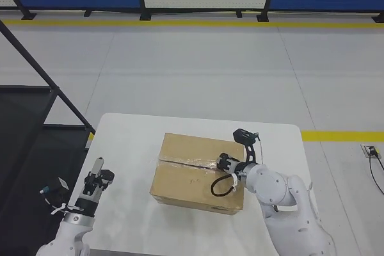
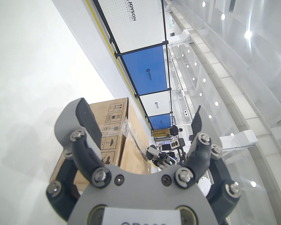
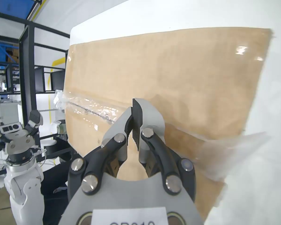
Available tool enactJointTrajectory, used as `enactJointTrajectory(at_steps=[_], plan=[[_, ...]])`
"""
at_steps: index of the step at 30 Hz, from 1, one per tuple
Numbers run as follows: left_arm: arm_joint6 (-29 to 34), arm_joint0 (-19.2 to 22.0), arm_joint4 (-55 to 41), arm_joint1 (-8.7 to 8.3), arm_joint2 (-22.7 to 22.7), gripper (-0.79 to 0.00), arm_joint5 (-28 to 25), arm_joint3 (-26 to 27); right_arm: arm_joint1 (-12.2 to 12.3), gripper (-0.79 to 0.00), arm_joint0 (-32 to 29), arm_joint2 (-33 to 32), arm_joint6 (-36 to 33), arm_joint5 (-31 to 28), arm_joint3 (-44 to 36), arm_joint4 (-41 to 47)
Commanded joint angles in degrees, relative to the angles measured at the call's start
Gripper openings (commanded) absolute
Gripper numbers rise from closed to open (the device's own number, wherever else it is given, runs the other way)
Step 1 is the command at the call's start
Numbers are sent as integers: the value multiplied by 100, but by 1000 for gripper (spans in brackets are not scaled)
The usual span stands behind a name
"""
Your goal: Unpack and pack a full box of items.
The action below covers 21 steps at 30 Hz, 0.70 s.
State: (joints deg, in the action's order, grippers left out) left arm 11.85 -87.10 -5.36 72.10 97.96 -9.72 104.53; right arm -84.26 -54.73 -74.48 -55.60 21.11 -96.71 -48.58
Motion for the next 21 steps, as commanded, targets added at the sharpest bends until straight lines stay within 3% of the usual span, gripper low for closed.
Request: enactJointTrajectory(at_steps=[1,21], plan=[[0,0,0,0,0,0,0,0,19,-785,-51,-58,50,95,-60,-117],[0,0,0,0,0,0,0,0,201,-785,-914,-830,470,475,-857,-391]])
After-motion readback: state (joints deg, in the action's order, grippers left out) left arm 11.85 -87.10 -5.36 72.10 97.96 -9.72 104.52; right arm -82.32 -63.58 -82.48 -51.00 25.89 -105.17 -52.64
